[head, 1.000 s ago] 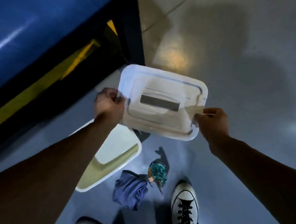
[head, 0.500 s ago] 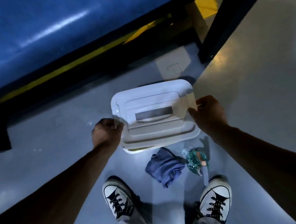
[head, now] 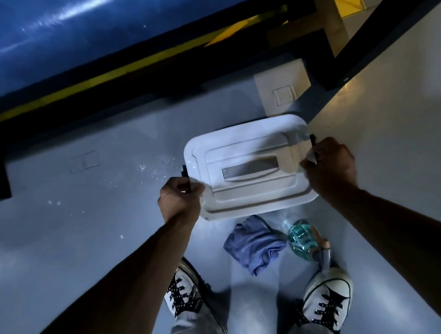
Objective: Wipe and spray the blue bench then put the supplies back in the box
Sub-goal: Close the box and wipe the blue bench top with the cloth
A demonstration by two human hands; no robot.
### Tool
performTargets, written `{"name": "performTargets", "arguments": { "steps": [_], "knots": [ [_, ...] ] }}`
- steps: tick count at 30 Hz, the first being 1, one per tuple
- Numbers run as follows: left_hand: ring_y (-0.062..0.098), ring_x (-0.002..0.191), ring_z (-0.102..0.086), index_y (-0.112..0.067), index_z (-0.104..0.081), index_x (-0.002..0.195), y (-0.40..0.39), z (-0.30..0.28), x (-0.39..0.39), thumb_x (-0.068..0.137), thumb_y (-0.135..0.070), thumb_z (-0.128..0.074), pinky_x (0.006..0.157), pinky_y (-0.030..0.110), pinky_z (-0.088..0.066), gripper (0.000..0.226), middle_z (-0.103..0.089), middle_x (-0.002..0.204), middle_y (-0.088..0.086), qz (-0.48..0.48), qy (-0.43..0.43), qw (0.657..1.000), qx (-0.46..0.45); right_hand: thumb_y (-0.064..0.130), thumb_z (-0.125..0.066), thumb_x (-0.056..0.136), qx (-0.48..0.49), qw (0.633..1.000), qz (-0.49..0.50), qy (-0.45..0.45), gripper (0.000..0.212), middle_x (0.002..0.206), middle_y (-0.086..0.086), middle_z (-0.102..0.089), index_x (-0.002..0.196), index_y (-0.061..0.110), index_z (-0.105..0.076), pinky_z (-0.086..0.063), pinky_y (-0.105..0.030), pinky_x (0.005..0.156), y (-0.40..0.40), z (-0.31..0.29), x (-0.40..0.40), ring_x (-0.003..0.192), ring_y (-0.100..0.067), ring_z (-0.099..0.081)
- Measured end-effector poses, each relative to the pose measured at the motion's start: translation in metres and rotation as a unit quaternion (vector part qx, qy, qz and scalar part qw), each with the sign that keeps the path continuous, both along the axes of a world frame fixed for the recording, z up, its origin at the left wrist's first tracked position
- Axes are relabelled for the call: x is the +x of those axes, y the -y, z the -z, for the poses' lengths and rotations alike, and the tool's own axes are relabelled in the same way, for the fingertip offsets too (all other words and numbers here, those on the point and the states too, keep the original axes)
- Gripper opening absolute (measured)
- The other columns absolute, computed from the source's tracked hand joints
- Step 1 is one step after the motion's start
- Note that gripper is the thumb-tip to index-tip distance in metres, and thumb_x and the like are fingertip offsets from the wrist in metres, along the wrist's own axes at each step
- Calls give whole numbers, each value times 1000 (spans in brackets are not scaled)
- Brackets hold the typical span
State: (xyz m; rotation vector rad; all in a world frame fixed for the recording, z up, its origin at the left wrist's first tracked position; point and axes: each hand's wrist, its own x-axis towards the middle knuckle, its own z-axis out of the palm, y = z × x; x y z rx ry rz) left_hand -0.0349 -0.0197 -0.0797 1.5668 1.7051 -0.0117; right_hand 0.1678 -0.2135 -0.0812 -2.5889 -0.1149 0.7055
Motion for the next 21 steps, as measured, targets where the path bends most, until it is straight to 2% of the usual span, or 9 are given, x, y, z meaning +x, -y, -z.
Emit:
{"name": "performTargets", "arguments": {
  "steps": [3, 6, 8, 11, 14, 16, 18, 19, 21],
  "knots": [
    [21, 81, -76, -20, -72, 95, -2, -2, -2, 74, -27, -84, 76, 35, -62, 25, -79, 88, -3, 22, -10, 1000, -5, 13, -80, 83, -11, 1000, -15, -12, 26, 113, -16, -66, 101, 14, -61, -36, -26, 75, -1, -2, 2, 86, -25, -53],
    [25, 87, -75, -18, -71, 96, -6, -7, -1, 73, -28, -85, 80, 37, -61, 28, -79, 91, 0, 40, -18, 999, -19, 22, -82, 82, -25, 998, -24, -45, 41, 118, -17, -68, 116, 8, -63, -43, -30, 82, 1, -11, 4, 105, -34, -62],
    [24, 94, -73, -17, -72, 101, -5, -14, -3, 75, -26, -85, 80, 32, -59, 30, -78, 97, 0, 52, -31, 998, -32, 27, -80, 84, -19, 998, -22, -46, 49, 123, -18, -64, 124, 8, -60, -48, -38, 91, 5, -23, -7, 112, -38, -60],
    [22, 100, -70, -16, -72, 109, 4, -24, -10, 78, -25, -81, 77, 25, -50, 33, -77, 105, 0, 63, -35, 997, -29, 23, -73, 90, 73, 994, -75, 36, 36, 116, -12, -59, 121, 10, -61, -54, -42, 87, 13, -43, -51, 94, -30, -64],
    [20, 95, -71, -14, -72, 107, 14, -24, -15, 82, -24, -77, 72, 20, -48, 27, -78, 103, 0, 51, -2, 999, -10, 23, -67, 92, 129, 979, -160, 12, 15, 104, -7, -64, 105, 16, -66, -56, -42, 77, 23, -42, -115, 82, -27, -67],
    [17, 87, -70, -16, -71, 100, 20, -16, -21, 85, -20, -74, 66, 14, -49, 15, -77, 98, 1, 55, 32, 998, 23, 39, -54, 89, 94, 974, -192, -72, 31, 109, -10, -64, 107, 16, -66, -53, -38, 83, 30, -23, -157, 94, -31, -68],
    [18, 86, -71, -23, -66, 94, 21, -5, -31, 86, -17, -73, 78, 24, -58, 12, -75, 95, 3, 74, 73, 994, 44, 56, -33, 83, 27, 957, -245, -156, 67, 137, -12, -54, 130, 17, -59, -49, -38, 97, 34, 4, -193, 125, -31, -57],
    [18, 87, -71, -26, -65, 93, 21, 1, -37, 85, -15, -74, 84, 33, -60, 16, -74, 94, 3, 77, 99, 991, 45, 59, -32, 84, -14, 947, -268, -175, 73, 151, -11, -43, 142, 18, -50, -45, -39, 105, 37, 21, -204, 138, -30, -46],
    [19, 90, -70, -28, -64, 97, 20, 15, -47, 82, -13, -79, 89, 41, -60, 26, -72, 93, 4, 76, 147, 986, 32, 50, -50, 90, -62, 940, -291, -166, 65, 160, -12, -30, 149, 24, -42, -46, -42, 106, 40, 55, -216, 144, -34, -36]
  ]
}}
